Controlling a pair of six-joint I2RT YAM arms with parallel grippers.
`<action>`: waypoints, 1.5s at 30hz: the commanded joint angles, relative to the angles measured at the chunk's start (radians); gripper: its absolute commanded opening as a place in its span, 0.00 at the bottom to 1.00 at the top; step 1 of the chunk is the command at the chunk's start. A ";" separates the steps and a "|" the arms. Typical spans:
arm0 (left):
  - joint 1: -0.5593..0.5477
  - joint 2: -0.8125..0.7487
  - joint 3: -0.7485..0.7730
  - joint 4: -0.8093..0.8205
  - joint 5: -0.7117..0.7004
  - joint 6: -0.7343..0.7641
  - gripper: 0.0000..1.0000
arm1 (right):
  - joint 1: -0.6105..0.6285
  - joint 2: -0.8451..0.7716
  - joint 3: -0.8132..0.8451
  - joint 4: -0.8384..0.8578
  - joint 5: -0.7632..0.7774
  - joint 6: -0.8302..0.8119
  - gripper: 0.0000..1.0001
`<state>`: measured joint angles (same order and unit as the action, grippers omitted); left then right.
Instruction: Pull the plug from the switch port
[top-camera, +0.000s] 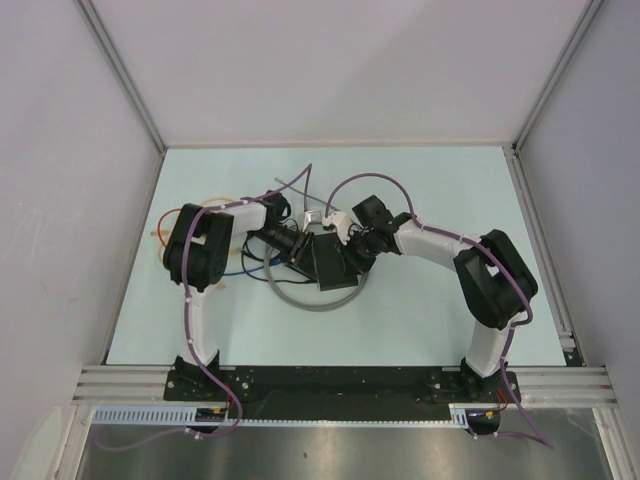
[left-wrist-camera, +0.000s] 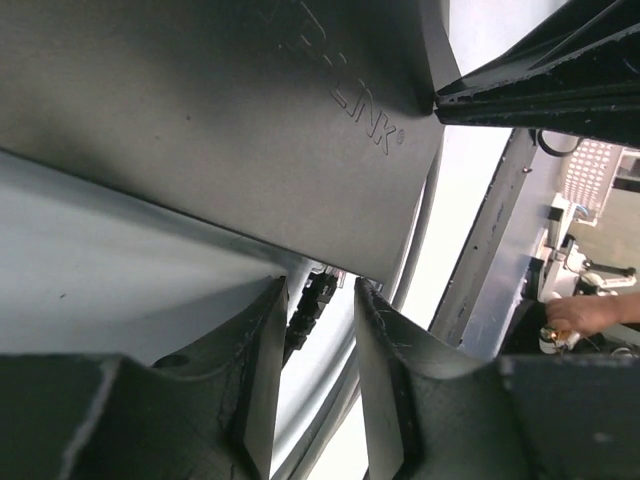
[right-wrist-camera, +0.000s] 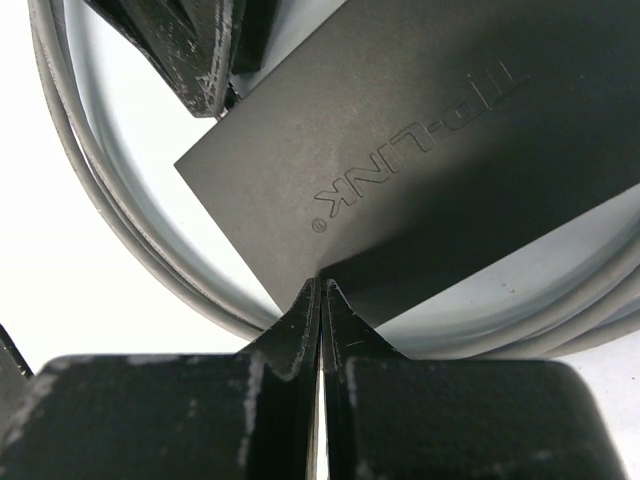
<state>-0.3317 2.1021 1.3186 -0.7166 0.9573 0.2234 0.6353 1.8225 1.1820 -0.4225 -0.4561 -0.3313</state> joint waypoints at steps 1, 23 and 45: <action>-0.010 0.015 0.037 -0.024 0.061 0.064 0.38 | 0.021 0.008 -0.033 -0.029 0.048 -0.015 0.00; -0.041 0.065 0.071 -0.058 0.034 0.076 0.37 | 0.017 0.014 -0.033 -0.024 0.050 -0.009 0.00; -0.041 0.127 0.082 -0.159 0.133 0.271 0.40 | 0.010 0.021 -0.033 -0.022 0.043 -0.002 0.00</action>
<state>-0.3492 2.2047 1.3960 -0.8711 1.0832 0.4011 0.6460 1.8225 1.1793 -0.4126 -0.4530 -0.3271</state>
